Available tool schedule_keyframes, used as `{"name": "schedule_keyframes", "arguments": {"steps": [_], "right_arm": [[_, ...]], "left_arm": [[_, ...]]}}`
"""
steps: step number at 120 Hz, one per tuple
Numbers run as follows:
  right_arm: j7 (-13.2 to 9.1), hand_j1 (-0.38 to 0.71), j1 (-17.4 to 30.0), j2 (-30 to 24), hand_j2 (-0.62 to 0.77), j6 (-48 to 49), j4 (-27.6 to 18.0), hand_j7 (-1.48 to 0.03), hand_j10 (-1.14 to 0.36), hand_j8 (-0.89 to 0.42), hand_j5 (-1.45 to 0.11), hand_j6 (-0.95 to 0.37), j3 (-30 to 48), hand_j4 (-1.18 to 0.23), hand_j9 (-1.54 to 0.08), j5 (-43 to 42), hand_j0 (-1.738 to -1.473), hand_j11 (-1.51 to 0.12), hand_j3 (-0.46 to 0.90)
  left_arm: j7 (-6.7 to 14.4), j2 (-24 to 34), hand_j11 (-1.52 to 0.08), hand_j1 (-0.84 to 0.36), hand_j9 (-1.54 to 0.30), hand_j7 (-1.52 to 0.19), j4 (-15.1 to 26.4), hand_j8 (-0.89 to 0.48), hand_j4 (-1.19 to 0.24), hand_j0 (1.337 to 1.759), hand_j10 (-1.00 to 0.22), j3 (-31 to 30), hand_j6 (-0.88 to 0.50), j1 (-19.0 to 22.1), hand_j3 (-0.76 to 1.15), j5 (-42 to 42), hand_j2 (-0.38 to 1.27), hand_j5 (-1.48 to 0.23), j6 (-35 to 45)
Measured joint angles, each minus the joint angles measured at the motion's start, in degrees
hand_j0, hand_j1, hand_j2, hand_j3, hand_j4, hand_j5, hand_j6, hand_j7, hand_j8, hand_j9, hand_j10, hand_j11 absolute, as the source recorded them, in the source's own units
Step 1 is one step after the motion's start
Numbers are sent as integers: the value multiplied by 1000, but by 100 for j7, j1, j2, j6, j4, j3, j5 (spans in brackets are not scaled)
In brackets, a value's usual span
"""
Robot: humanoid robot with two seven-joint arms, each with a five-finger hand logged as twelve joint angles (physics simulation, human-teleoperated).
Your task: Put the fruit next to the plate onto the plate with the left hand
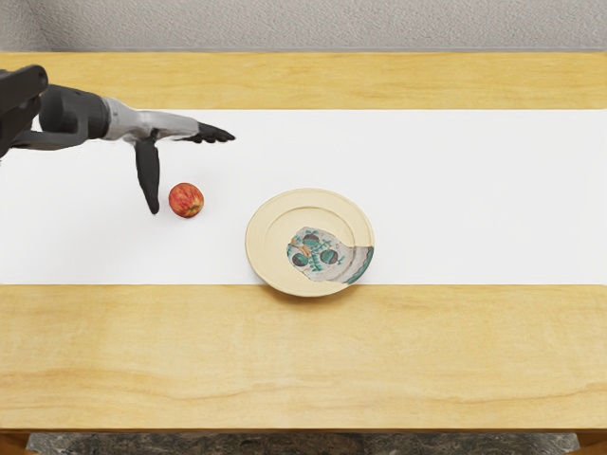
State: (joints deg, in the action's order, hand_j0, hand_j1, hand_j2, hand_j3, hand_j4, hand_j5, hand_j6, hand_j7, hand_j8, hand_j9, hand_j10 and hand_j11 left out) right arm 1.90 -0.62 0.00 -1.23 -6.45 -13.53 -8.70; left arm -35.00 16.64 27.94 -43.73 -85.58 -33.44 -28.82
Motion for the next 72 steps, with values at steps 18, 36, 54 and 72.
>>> {"name": "schedule_keyframes", "arguments": {"steps": [18, 36, 54, 72], "right_arm": [[1, -349, 0, 0, 0, 0, 1, 0, 0, 0, 0, 0, 0, 0, 0, 0, -1658, 0, 0], [2, -349, 0, 0, 0, 0, 1, 0, 0, 0, 0, -1, 0, 0, 0, 0, -1658, 0, 0], [1, -349, 0, 0, 0, 0, 2, 0, 0, 0, 0, -1, 0, 0, 0, 0, -1658, 0, 0], [0, -349, 0, 0, 0, 0, 2, 0, 0, 0, 0, -1, 0, 0, 0, 0, -1658, 0, 0]], "left_arm": [[0, -398, -21, 332, -21, -21, -375, -20, -20, 1658, -19, -155, -21, 46, 0, -11, 5, -21, -241], [0, -946, -22, 330, -22, -22, -982, -21, -21, 1658, -19, 4, -21, 738, 0, 189, 5, -22, 167], [0, -949, -25, 327, -26, -26, -1331, -24, -24, 1658, -22, 154, -24, 783, 0, 388, 5, -26, 768], [0, -926, -28, 325, -28, -28, -1414, -26, -26, 1658, -24, 191, -26, 1096, 0, 469, 6, -28, 912]]}}
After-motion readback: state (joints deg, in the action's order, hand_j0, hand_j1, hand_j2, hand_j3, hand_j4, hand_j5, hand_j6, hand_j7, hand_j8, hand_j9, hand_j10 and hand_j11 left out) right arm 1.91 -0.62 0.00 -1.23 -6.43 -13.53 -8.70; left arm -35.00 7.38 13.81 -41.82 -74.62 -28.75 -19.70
